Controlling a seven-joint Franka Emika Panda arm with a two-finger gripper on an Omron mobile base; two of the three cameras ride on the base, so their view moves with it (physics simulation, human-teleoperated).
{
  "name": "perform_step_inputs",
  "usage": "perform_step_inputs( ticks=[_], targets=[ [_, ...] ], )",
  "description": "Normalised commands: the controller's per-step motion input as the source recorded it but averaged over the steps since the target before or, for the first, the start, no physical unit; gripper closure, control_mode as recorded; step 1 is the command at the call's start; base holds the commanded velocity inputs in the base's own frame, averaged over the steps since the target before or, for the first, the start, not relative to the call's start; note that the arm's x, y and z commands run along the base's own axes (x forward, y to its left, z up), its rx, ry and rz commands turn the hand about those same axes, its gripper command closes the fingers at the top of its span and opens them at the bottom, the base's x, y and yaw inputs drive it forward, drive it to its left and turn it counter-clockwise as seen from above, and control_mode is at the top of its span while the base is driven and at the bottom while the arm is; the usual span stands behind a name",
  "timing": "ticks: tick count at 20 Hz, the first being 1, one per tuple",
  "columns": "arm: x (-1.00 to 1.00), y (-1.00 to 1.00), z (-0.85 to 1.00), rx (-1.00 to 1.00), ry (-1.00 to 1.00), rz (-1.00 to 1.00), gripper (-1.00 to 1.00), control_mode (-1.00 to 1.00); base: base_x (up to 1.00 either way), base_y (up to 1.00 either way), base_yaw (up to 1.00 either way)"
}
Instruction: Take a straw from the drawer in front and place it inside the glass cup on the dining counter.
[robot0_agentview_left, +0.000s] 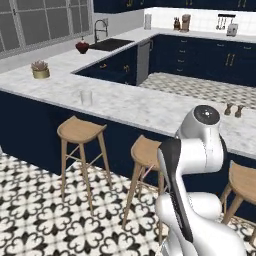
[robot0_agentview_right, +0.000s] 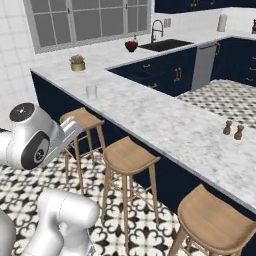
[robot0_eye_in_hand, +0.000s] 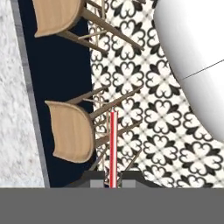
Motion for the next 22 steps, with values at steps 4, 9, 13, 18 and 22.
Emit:
perform_step_inputs(
  ticks=[4,9,13,18,22],
  targets=[
    [0.0,0.0,0.0,0.0,0.0,0.0,1.0,1.0,0.44,1.0,-0.23],
    [0.0,0.0,0.0,0.0,0.0,0.0,1.0,1.0,0.45,1.0,-0.18],
    [0.0,0.0,0.0,0.0,0.0,0.0,1.0,1.0,0.49,0.99,-0.12],
    [0.0,0.0,0.0,0.0,0.0,0.0,1.0,1.0,0.45,0.87,-0.17],
    [0.0,0.0,0.0,0.0,0.0,0.0,1.0,1.0,0.46,0.68,-0.19]
  ],
)
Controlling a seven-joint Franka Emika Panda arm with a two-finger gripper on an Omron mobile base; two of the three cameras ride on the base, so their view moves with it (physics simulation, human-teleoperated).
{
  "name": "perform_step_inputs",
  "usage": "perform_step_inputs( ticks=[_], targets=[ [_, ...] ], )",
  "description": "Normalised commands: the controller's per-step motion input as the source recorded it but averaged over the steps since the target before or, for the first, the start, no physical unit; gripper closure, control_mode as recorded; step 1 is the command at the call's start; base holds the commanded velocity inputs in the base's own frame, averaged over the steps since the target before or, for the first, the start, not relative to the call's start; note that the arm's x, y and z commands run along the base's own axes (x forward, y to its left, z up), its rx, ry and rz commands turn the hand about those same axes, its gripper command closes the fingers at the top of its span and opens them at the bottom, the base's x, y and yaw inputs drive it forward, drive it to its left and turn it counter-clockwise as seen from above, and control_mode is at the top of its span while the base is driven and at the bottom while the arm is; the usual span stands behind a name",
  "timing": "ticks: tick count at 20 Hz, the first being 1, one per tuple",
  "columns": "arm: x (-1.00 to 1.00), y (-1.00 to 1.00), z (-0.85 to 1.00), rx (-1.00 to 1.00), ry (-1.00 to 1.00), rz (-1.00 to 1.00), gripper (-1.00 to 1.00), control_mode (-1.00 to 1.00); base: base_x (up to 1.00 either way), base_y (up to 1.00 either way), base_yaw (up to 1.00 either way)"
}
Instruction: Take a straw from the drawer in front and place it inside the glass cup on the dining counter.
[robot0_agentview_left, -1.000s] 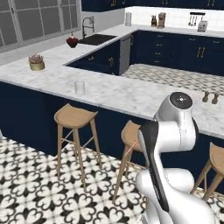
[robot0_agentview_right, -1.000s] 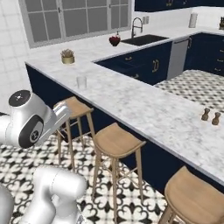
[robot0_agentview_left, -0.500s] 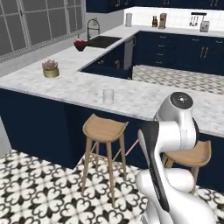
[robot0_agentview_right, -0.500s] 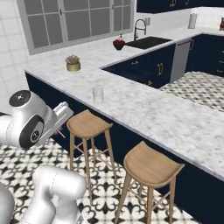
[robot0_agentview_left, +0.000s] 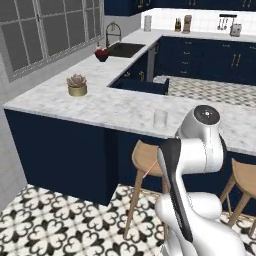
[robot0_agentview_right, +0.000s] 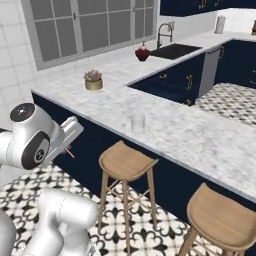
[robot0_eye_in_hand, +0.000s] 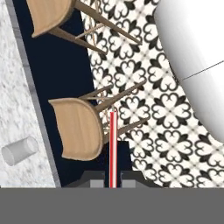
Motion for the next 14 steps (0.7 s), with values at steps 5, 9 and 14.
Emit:
perform_step_inputs(
  ticks=[5,9,14],
  targets=[
    [0.0,0.0,0.0,0.0,0.0,0.0,1.0,1.0,0.46,0.44,-0.23],
    [0.0,0.0,0.0,0.0,0.0,0.0,1.0,1.0,0.55,0.38,-0.27],
    [0.0,0.0,0.0,0.0,0.0,0.0,1.0,1.0,0.6,0.31,-0.3]
  ],
)
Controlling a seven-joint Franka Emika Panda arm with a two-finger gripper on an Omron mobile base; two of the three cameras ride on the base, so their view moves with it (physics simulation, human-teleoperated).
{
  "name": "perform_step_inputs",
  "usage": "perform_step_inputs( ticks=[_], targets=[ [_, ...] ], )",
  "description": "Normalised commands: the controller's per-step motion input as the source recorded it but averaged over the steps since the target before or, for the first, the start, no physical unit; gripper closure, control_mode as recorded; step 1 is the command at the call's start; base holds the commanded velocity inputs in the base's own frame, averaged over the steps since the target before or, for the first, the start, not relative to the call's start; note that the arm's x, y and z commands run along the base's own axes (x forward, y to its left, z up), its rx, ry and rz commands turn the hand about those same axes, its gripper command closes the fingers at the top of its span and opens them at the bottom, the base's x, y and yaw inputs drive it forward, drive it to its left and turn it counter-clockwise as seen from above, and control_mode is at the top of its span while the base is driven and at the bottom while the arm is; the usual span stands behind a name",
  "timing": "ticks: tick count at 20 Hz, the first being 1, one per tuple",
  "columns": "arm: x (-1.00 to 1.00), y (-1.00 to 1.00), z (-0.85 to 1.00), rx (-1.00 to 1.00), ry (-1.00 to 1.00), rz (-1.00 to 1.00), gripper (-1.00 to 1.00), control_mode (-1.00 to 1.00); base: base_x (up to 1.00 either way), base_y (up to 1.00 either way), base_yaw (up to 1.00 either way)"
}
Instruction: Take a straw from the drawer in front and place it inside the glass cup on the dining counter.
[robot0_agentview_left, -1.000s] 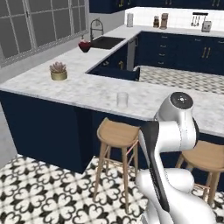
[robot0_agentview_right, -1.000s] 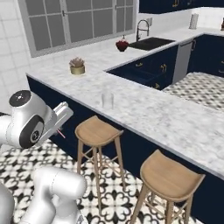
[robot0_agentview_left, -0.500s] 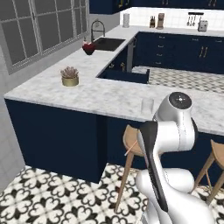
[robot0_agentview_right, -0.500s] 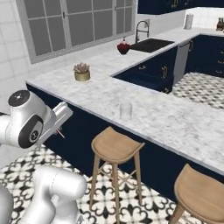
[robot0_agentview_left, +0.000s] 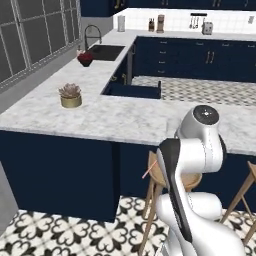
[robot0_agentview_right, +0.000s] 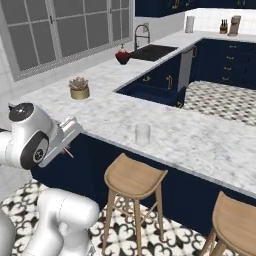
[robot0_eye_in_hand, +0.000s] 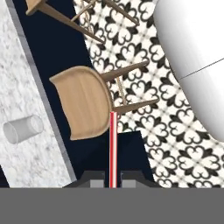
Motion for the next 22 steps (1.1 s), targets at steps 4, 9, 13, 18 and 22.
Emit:
perform_step_inputs(
  ticks=[4,9,13,18,22],
  targets=[
    [0.0,0.0,0.0,0.0,0.0,0.0,1.0,1.0,0.52,0.18,-0.35],
    [0.0,0.0,0.0,0.0,0.0,0.0,1.0,1.0,0.42,0.17,-0.4],
    [0.0,0.0,0.0,0.0,0.0,0.0,1.0,1.0,0.35,0.29,-0.43],
    [0.21,0.19,0.0,0.01,-0.15,-0.32,1.0,-1.0,0.06,0.07,-0.08],
    [0.22,0.24,0.12,-0.11,-0.06,-0.38,1.0,-1.0,0.0,0.0,0.0]
  ],
)
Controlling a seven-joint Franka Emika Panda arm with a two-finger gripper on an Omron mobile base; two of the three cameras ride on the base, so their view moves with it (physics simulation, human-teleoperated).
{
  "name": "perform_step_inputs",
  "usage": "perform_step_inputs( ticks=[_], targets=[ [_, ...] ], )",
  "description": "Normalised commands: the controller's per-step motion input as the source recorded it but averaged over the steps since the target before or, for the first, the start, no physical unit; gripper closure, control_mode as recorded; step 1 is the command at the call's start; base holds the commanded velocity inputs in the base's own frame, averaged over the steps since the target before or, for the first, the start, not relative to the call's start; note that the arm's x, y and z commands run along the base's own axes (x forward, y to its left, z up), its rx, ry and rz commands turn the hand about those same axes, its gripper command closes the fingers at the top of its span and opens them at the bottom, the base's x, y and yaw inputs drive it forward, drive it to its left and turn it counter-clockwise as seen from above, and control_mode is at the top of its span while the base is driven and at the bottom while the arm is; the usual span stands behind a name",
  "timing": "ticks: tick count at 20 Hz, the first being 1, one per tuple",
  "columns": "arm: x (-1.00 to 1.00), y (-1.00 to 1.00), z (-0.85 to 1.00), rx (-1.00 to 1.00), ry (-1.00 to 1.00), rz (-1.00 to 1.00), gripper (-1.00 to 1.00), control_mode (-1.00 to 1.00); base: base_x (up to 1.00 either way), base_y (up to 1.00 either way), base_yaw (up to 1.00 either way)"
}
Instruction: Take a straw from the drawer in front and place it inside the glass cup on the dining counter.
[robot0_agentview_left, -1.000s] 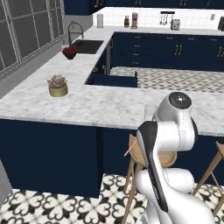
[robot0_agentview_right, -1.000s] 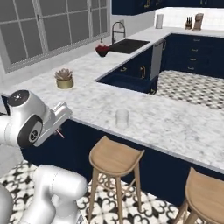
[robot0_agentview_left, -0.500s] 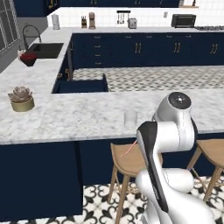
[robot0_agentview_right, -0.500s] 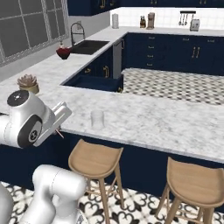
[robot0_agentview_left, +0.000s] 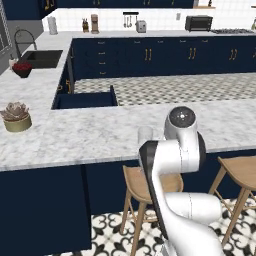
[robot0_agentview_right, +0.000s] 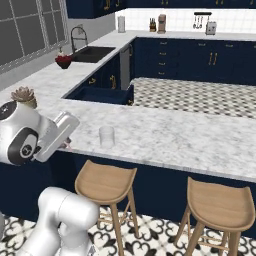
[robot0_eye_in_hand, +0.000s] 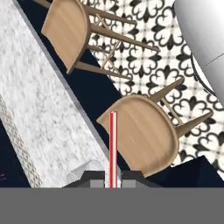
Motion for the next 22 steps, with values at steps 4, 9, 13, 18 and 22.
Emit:
perform_step_inputs(
  ticks=[4,9,13,18,22],
  targets=[
    [0.22,0.04,0.27,-0.09,0.05,-0.43,1.0,-1.0,0.0,0.0,0.0],
    [0.37,0.02,0.55,-0.14,0.09,-0.43,1.0,-1.0,0.0,0.0,0.0],
    [0.6,0.06,0.67,-0.12,0.02,-0.42,1.0,-1.0,0.0,0.0,0.0],
    [0.75,0.06,0.54,-0.31,0.08,-0.36,1.0,-1.0,0.0,0.0,0.0],
    [0.8,0.0,0.04,-0.38,0.01,-0.33,1.0,-1.0,0.0,0.0,0.0]
  ],
)
